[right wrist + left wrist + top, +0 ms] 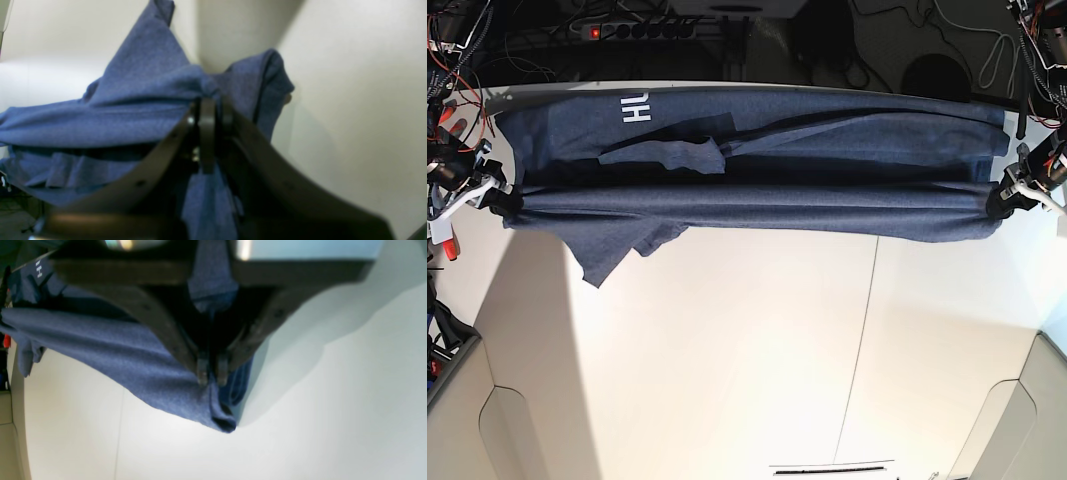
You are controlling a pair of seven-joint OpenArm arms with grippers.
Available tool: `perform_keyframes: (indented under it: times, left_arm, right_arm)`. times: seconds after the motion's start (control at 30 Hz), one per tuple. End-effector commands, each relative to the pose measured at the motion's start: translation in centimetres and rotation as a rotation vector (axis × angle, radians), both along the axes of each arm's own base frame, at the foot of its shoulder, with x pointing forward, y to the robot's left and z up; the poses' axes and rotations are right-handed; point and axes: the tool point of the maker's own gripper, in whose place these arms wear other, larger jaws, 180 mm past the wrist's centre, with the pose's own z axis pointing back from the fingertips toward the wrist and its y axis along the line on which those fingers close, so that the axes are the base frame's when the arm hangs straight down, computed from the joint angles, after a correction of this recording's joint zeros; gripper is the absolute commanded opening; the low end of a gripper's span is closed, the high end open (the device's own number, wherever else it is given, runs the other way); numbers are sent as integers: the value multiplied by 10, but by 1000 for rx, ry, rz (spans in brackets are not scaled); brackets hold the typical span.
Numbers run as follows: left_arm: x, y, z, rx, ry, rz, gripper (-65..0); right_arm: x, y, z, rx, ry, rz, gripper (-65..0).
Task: Layout the t-shirt on the table in an organized manner, then fold the t-shirt properly
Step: 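Lift the hem with both grippers and fold it over toward the collar, then grasp the folded shirt end with the right gripper and tuck it over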
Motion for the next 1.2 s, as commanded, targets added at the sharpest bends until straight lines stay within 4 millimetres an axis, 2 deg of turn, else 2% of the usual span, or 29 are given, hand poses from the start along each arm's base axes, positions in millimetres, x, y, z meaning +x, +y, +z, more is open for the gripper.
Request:
perform_keyframes:
  times: [0.0, 0.03, 0.07, 0.1, 0.13, 0.17, 0.3, 0.53, 0.67, 0.8, 1.0, 1.17]
  left_arm:
    - [10, 13, 18, 30, -53, 9, -650]
    - [9, 13, 17, 29, -48, 6, -611]
    - [9, 13, 17, 28, -47, 5, -537]
    - [9, 13, 17, 28, -47, 5, -474]
    - [9, 13, 17, 28, -46, 5, -427]
    - [9, 13, 17, 28, -46, 5, -407]
    - [9, 13, 18, 25, -51, 7, -407]
    - [11, 12, 21, 10, -65, 13, -407]
    - [12, 12, 22, 5, -74, 17, -407]
    - [14, 11, 24, -4, -84, 21, -407]
    - [14, 11, 24, -4, -83, 21, -407]
    - [14, 11, 24, -5, -83, 21, -407]
  right_arm:
    - [12, -12, 16, -27, -56, -12, -650]
    - [12, -12, 16, -27, -56, -12, -650]
    - [12, -12, 16, -26, -56, -12, -599]
    - [12, -12, 17, -26, -57, -12, -512]
    - [13, -12, 18, -24, -61, -12, -441]
    - [14, -10, 20, -16, -72, -13, -404]
    - [31, -6, 45, -17, -155, 3, -398]
    - [84, 1, 108, -60, -343, 35, -398]
    - [108, 14, 118, -131, -380, 84, -397]
    - [123, 40, 98, -182, -349, 159, -397]
    - [127, 82, 34, -178, -219, 227, -397]
    - [127, 97, -10, -145, -195, 159, -397]
